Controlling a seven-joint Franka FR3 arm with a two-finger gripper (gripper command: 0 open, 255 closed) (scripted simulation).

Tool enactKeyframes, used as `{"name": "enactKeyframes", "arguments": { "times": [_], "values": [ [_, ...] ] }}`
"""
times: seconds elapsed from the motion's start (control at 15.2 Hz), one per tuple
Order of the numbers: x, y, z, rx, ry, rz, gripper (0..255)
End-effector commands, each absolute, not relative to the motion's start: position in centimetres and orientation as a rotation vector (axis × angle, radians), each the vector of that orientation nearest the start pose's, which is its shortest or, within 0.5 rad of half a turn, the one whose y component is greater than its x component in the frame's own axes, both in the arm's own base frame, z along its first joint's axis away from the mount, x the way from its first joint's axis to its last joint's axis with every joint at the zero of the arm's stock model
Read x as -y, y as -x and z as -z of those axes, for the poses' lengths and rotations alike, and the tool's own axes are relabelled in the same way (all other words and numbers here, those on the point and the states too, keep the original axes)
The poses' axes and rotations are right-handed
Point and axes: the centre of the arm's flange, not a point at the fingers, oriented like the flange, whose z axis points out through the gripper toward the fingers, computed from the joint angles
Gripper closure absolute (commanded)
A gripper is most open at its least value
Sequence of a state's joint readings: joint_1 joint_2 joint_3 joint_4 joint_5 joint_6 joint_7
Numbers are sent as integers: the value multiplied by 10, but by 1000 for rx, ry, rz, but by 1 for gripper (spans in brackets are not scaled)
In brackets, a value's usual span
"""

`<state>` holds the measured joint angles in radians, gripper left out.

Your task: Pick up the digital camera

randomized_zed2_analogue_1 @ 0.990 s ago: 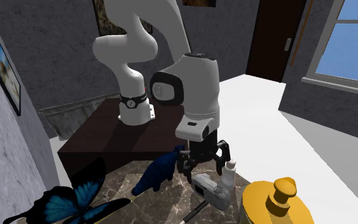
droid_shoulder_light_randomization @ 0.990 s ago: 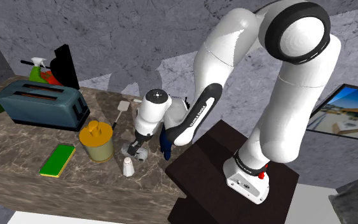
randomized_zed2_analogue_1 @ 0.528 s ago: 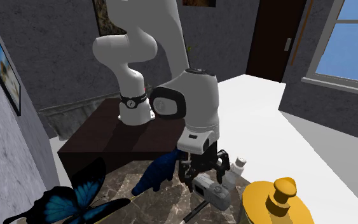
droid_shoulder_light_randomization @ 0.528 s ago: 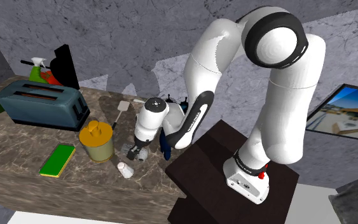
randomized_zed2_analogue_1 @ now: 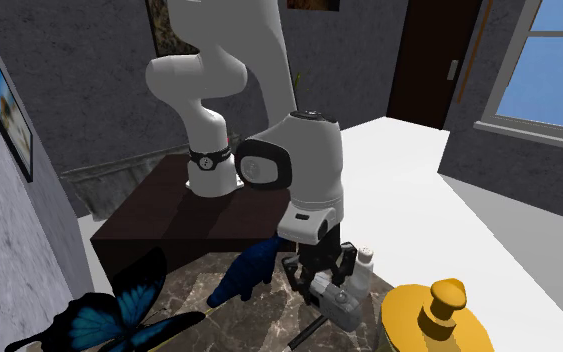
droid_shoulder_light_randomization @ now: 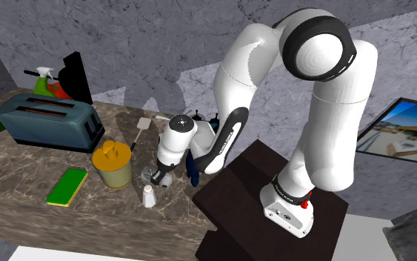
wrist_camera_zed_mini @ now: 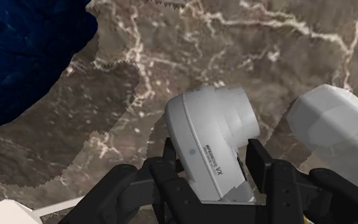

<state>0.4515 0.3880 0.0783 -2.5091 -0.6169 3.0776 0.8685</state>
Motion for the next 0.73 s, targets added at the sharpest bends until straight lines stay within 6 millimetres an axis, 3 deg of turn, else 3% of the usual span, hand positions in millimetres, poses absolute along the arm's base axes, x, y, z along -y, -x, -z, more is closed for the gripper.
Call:
{"name": "enactKeyframes", "arguments": {
  "times": [0.0,0.13,0.66],
  "values": [
    [-275,-371,-149,405,3040,271,255],
    [-277,-373,-150,405,3040,271,255],
    [-277,-373,-193,405,3040,271,255]
  ]
}}
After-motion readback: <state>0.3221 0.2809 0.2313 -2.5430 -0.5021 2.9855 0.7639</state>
